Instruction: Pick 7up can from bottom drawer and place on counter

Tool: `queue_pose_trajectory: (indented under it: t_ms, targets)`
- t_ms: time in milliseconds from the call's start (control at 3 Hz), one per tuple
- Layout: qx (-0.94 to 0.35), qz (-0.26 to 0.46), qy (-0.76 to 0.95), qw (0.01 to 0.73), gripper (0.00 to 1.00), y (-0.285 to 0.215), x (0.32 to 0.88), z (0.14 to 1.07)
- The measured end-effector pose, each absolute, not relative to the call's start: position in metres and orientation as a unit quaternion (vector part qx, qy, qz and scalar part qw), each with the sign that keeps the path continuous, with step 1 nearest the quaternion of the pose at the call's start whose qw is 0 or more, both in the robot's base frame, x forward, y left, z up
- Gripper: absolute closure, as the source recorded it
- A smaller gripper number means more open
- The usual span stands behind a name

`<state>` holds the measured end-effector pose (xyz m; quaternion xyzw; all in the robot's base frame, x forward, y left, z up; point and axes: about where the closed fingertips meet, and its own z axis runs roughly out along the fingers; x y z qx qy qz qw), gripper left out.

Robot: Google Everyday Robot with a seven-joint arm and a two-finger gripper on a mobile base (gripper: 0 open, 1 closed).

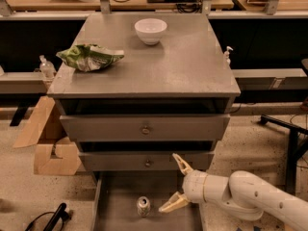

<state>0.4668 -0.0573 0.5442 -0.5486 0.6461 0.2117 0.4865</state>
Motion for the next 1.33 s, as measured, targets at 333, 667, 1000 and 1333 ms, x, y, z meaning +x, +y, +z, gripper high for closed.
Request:
queue_pose_trajectory:
  t_ms: [333, 667, 1000, 1333]
  targets:
    - [-0.522, 0.243, 0.657, 0.486, 0.0, -0.043, 0.461, 0.478]
    - [-0.511, 0.264, 0.66, 0.483, 0.0, -0.034, 0.452, 0.463]
    - [-0.511, 0.264, 0.66, 0.483, 0.0, -0.034, 0.452, 0.463]
    - [-0.507, 0.281, 0.663, 0.473, 0.0, -0.021, 0.456, 0.43]
